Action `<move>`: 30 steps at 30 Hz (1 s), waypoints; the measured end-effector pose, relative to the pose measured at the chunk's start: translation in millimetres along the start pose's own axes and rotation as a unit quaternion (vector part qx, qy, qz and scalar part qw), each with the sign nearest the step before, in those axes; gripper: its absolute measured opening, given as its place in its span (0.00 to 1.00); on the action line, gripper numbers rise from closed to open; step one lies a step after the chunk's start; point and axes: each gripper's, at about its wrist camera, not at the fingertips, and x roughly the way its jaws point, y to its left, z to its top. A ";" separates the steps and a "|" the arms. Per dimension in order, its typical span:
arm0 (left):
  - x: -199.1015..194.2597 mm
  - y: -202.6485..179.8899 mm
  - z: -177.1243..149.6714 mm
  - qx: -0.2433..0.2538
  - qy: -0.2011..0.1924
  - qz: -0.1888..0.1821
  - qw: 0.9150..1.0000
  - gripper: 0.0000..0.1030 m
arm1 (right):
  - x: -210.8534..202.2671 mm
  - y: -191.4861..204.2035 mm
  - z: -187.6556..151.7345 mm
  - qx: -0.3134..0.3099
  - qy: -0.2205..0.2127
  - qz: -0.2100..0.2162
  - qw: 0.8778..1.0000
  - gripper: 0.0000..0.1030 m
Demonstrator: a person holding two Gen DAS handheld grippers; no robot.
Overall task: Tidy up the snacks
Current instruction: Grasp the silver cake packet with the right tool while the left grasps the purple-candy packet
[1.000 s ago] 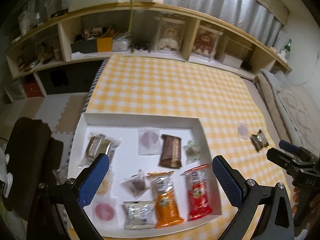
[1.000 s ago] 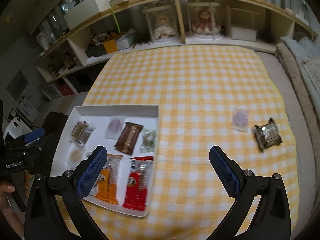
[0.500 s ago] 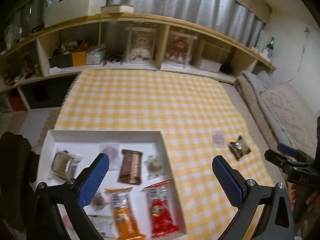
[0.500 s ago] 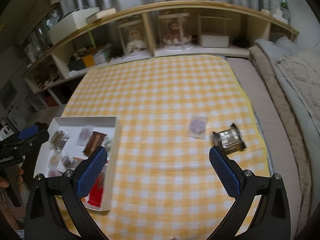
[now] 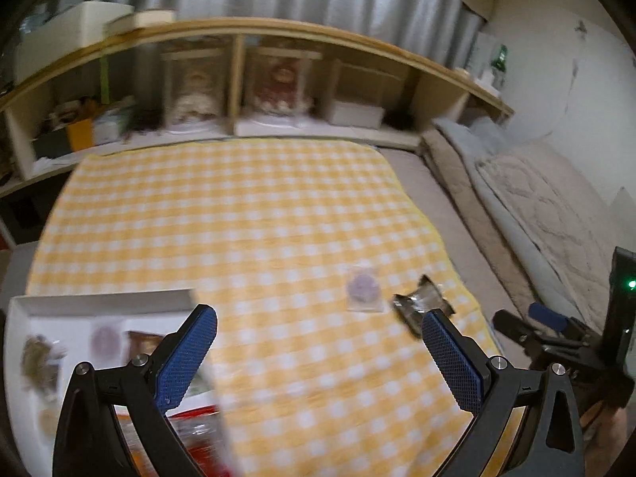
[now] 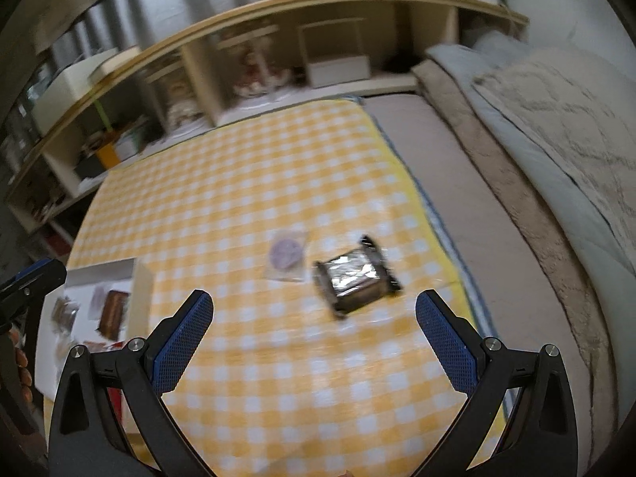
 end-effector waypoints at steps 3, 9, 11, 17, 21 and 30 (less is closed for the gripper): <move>37.8 -16.4 9.3 0.009 0.016 -0.008 1.000 1.00 | 11.5 -20.3 -2.4 0.009 0.004 -0.011 1.000 1.00; 115.5 -31.7 32.1 0.008 0.053 -0.024 0.998 1.00 | 55.4 -48.3 -9.2 0.013 0.026 -0.026 0.999 1.00; 141.0 -31.9 36.5 -0.001 0.070 -0.032 0.997 1.00 | 75.0 -52.6 -12.8 0.007 0.039 -0.028 0.999 1.00; 208.0 -26.6 49.7 -0.016 0.105 -0.040 0.994 1.00 | 111.7 -38.6 -21.2 -0.039 0.057 -0.022 0.997 1.00; 244.4 -27.1 56.7 -0.015 0.119 -0.042 0.992 1.00 | 133.5 -24.4 -25.9 -0.074 0.069 -0.029 0.994 1.00; 294.9 -47.6 59.2 0.017 0.126 -0.031 0.991 0.98 | 149.1 -68.9 -27.4 -0.021 0.073 -0.103 0.992 1.00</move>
